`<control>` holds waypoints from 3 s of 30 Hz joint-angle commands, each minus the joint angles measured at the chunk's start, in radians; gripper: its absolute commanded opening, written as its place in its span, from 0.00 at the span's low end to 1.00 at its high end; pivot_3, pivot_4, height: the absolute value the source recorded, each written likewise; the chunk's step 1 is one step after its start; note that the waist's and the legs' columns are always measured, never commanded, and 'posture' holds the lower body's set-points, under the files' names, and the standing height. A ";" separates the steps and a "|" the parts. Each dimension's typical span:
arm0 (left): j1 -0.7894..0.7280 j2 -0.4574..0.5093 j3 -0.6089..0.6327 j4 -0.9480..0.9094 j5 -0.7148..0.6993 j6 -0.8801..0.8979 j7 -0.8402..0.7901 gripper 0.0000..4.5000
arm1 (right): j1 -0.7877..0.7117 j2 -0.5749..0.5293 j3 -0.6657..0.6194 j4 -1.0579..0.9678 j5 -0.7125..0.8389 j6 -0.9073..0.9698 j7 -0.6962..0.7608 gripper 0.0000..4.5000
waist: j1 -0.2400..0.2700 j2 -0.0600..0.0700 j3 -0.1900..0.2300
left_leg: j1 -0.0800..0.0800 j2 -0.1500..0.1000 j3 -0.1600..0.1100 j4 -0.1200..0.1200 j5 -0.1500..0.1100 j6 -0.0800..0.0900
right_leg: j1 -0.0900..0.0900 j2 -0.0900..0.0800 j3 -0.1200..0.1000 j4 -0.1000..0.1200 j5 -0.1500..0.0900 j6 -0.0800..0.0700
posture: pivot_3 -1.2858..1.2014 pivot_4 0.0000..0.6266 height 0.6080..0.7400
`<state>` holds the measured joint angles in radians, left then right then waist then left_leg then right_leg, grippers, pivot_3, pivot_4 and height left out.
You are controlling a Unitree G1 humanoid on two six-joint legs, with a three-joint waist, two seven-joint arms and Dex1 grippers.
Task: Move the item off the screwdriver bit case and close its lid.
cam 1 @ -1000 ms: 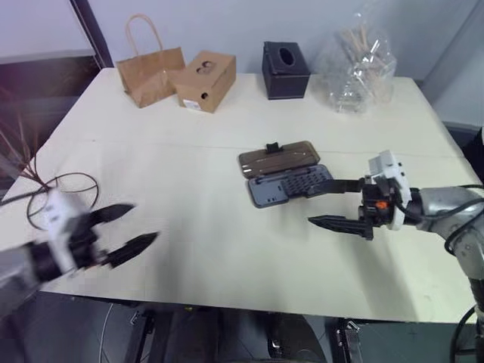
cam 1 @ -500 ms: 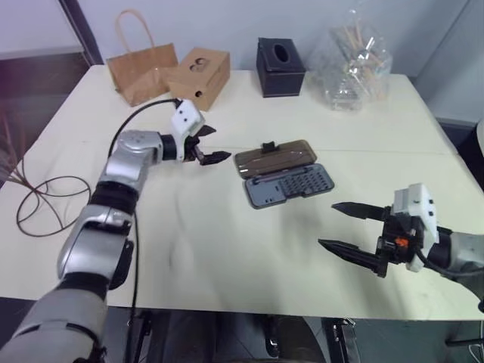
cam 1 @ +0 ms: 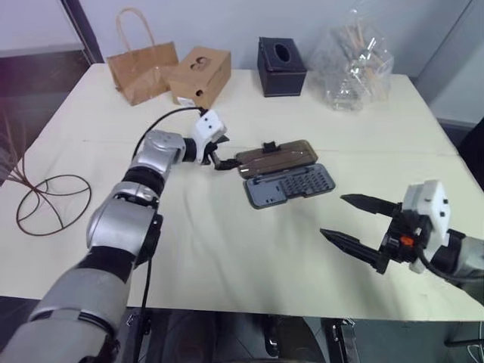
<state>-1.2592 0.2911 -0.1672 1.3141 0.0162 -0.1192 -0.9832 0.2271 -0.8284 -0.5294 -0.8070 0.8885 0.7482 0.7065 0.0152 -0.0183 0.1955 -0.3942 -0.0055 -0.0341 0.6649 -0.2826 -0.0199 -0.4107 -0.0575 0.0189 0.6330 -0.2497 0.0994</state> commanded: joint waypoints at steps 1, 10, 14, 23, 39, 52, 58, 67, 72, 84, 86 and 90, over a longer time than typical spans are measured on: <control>-0.033 -0.035 0.034 -0.007 0.008 -0.022 -0.008 0.99 | 0.028 0.011 -0.054 -0.043 0.022 -0.014 -0.029 1.00 | -0.002 0.000 0.000 | 0.000 0.000 0.000 0.000 0.000 0.000 | 0.000 0.000 0.000 0.000 0.000 0.001 | 0.52 0.24 0.98; -0.014 -0.120 0.004 0.006 0.102 -0.040 0.044 0.99 | 0.107 0.037 -0.109 -0.095 0.058 -0.025 -0.083 1.00 | -0.003 0.000 0.000 | 0.001 0.000 0.001 0.001 0.000 0.000 | 0.000 0.000 0.001 0.000 0.001 0.001 | 0.52 0.24 0.98; -0.014 -0.117 0.025 0.009 0.109 -0.040 0.050 0.99 | 0.127 0.034 -0.122 -0.100 0.069 -0.030 -0.093 1.00 | -0.004 0.000 0.000 | 0.001 0.000 0.001 0.001 0.000 0.000 | 0.000 0.000 0.001 0.001 0.001 0.001 | 0.52 0.24 0.98; -0.018 -0.074 0.057 0.026 0.128 -0.006 0.177 0.99 | 0.134 0.013 -0.111 -0.098 0.082 -0.034 -0.100 1.00 | -0.003 0.000 0.000 | 0.001 0.000 0.001 0.001 0.000 0.000 | 0.001 0.000 0.001 0.001 0.001 0.001 | 0.52 0.24 0.98; -0.002 -0.108 0.073 0.043 0.164 0.063 0.268 0.47 | 0.203 0.040 -0.123 -0.163 0.120 -0.050 -0.161 1.00 | -0.003 0.000 0.000 | 0.002 0.000 0.001 0.001 0.000 0.000 | 0.001 0.000 0.001 0.002 0.001 0.001 | 0.52 0.24 0.98; 0.011 -0.120 0.065 0.046 0.202 0.065 0.319 0.36 | 0.273 0.041 -0.143 -0.197 0.142 -0.077 -0.194 1.00 | -0.003 -0.001 -0.001 | 0.002 0.000 0.001 0.002 0.000 0.000 | 0.002 0.000 0.001 0.002 0.001 0.001 | 0.52 0.24 0.98; -0.007 -0.106 0.090 0.042 0.185 0.067 0.315 0.36 | 0.283 0.053 -0.121 -0.206 0.135 -0.094 -0.219 1.00 | -0.004 -0.001 -0.001 | 0.003 0.000 0.001 0.002 0.000 0.000 | 0.002 0.000 0.001 0.003 0.001 0.001 | 0.52 0.24 0.98; -0.027 -0.061 0.081 0.029 0.198 -0.014 0.173 0.36 | 0.257 0.067 -0.057 -0.201 0.093 -0.113 -0.242 1.00 | -0.003 -0.001 -0.001 | 0.003 0.000 0.001 0.003 0.000 0.000 | 0.002 0.000 0.002 0.003 0.001 0.001 | 0.52 0.24 0.98; -0.059 -0.029 0.089 0.028 0.197 0.021 0.107 0.55 | 0.260 0.068 -0.046 -0.208 0.085 -0.121 -0.252 1.00 | -0.003 -0.001 -0.001 | 0.003 -0.001 0.001 0.003 0.000 0.000 | 0.002 0.000 0.002 0.003 0.001 0.001 | 0.52 0.24 0.98; -0.155 -0.135 0.244 -0.019 0.036 0.723 0.401 0.99 | 0.194 0.060 0.032 -0.166 0.062 -0.135 -0.253 1.00 | -0.004 -0.001 -0.001 | 0.002 -0.001 0.001 0.004 0.000 0.000 | 0.002 0.000 0.002 0.005 0.001 0.002 | 0.52 0.24 0.98; -0.169 -0.161 0.284 -0.033 -0.005 0.813 0.469 0.99 | 0.178 0.060 0.039 -0.155 0.065 -0.133 -0.249 1.00 | -0.004 -0.001 -0.001 | 0.002 -0.001 0.000 0.004 0.000 0.000 | 0.001 0.000 0.001 0.005 0.001 0.002 | 0.52 0.24 0.98; -0.183 -0.204 0.354 -0.053 -0.067 0.926 0.631 0.99 | 0.173 0.060 0.048 -0.150 0.059 -0.131 -0.236 1.00 | -0.005 -0.001 -0.001 | 0.003 -0.001 0.001 0.004 0.000 0.000 | 0.001 0.000 0.002 0.007 0.000 0.002 | 0.52 0.24 0.98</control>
<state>-1.4183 0.0949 0.1570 1.2884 -0.0177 0.7720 -0.4214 0.4008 -0.7643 -0.4781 -0.9473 0.9462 0.6322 0.4618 0.0097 -0.0193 0.1948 -0.3909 -0.0065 -0.0334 0.6685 -0.2825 -0.0200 -0.4095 -0.0577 0.0209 0.6396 -0.2493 0.1013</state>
